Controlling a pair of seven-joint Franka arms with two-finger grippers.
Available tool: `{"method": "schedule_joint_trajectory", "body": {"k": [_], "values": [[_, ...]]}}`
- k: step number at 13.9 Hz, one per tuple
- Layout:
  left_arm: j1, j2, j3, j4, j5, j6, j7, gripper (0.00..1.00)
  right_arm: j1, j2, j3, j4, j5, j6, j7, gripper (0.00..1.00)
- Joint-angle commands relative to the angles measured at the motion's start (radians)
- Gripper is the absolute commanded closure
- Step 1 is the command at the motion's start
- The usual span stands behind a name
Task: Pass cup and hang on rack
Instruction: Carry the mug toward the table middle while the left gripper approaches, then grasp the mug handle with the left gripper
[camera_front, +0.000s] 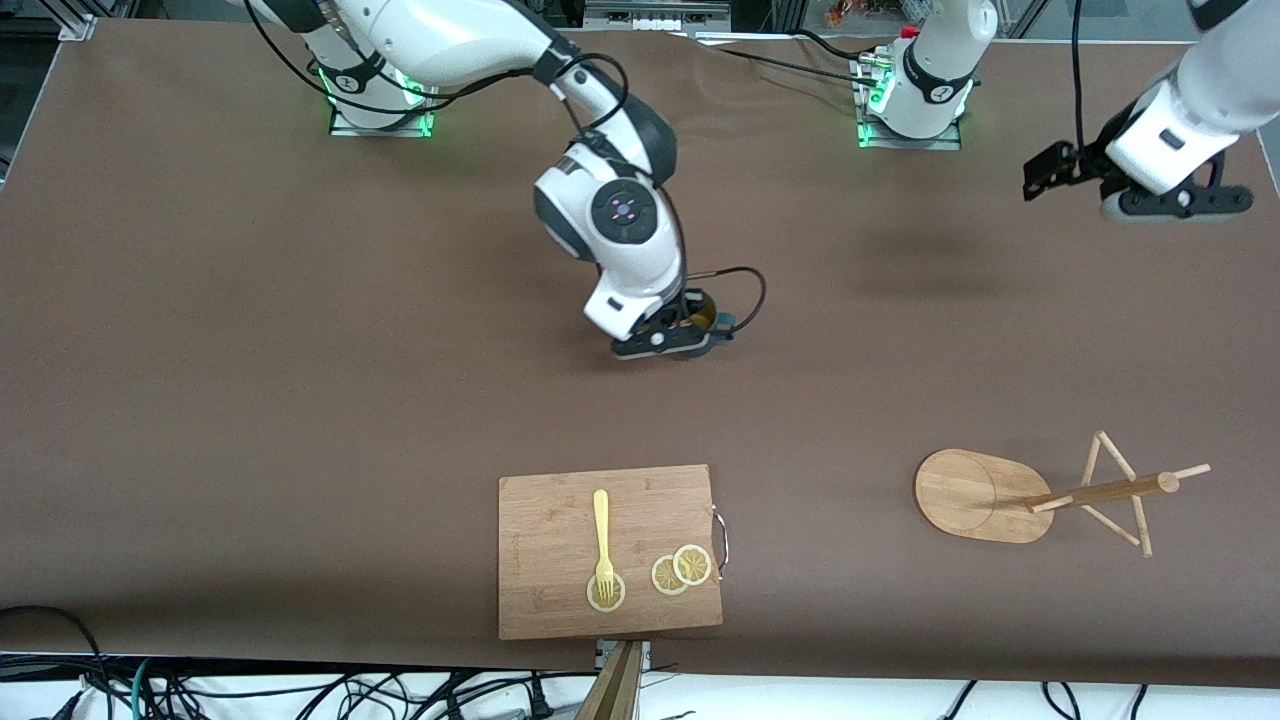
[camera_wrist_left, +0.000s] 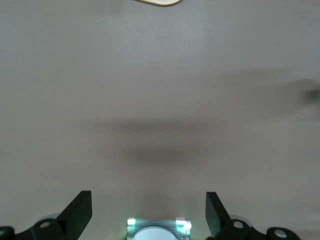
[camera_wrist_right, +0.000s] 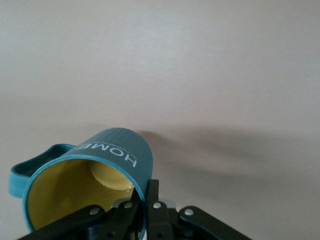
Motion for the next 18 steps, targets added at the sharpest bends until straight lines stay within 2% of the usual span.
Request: {"method": "schedule_joint_trajectory", "body": {"k": [1,2,4,7,8,10,14,15,18], "values": [[-0.005,-0.069,0.023,-0.194,-0.039,0.157,0.092,0.00,0.066,0.067,-0.028,0.108,-0.021,-0.020,0.090,1.00],[-0.005,-0.073,0.044,-0.269,-0.054,0.241,0.151,0.00,0.075,0.077,-0.030,0.123,-0.021,-0.019,0.104,1.00],[-0.004,-0.078,0.102,-0.427,-0.130,0.462,0.388,0.00,0.100,0.084,-0.030,0.132,-0.021,-0.019,0.112,1.00],[-0.001,-0.052,0.142,-0.566,-0.256,0.670,0.685,0.00,0.141,0.096,-0.033,0.134,-0.021,-0.006,0.162,1.00],[0.001,-0.047,0.144,-0.590,-0.305,0.695,0.803,0.00,0.149,0.099,-0.033,0.135,-0.021,0.006,0.185,1.00],[0.001,-0.012,0.178,-0.620,-0.478,0.698,1.109,0.00,0.164,0.114,-0.033,0.139,-0.023,0.029,0.198,1.00],[0.008,0.165,0.210,-0.621,-0.892,0.684,1.799,0.00,0.225,0.159,-0.080,0.165,-0.033,0.055,0.196,1.00],[0.010,0.196,0.210,-0.619,-0.969,0.673,1.909,0.00,0.241,0.168,-0.090,0.165,-0.041,0.072,0.196,1.00],[0.028,0.244,0.210,-0.616,-1.074,0.617,2.165,0.00,0.252,0.182,-0.094,0.165,-0.056,0.083,0.195,1.00]]}}
